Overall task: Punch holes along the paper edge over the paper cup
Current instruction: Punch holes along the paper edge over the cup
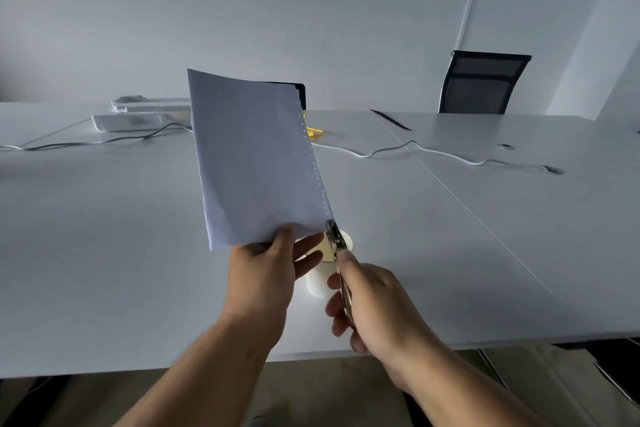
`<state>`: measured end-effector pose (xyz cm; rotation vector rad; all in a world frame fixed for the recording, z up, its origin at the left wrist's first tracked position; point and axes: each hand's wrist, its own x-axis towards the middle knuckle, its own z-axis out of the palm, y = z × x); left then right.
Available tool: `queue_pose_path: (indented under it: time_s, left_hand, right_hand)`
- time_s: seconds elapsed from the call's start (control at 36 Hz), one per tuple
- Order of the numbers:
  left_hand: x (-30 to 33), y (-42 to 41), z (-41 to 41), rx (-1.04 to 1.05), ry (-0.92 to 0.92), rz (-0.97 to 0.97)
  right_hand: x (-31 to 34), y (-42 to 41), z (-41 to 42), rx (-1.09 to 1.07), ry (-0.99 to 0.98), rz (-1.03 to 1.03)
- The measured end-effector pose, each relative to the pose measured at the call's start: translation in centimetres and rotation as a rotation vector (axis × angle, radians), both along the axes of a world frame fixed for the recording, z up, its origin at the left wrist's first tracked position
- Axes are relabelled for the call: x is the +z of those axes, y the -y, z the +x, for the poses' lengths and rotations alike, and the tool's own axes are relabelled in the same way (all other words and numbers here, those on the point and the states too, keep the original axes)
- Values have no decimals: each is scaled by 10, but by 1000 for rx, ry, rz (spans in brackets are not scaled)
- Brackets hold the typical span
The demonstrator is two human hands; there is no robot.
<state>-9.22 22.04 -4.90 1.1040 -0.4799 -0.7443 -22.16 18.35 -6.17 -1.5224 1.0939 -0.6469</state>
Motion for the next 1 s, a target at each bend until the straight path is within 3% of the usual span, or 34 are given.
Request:
queue_pose_path:
  time_s: [0.33, 0.61, 0.83, 1.0]
  left_hand:
    - [-1, 0, 7, 28, 51, -7]
    - [0, -7, 12, 69, 356, 90]
    - [5, -10, 11, 46, 340, 129]
    - [7, -10, 32, 91, 207, 88]
  right_hand:
    - [19, 19, -20, -17, -68, 23]
    - [17, 19, -31, -1, -560, -614]
    - [19, 19, -31, 7, -587, -697]
    - [22, 23, -36, -72, -440, -700]
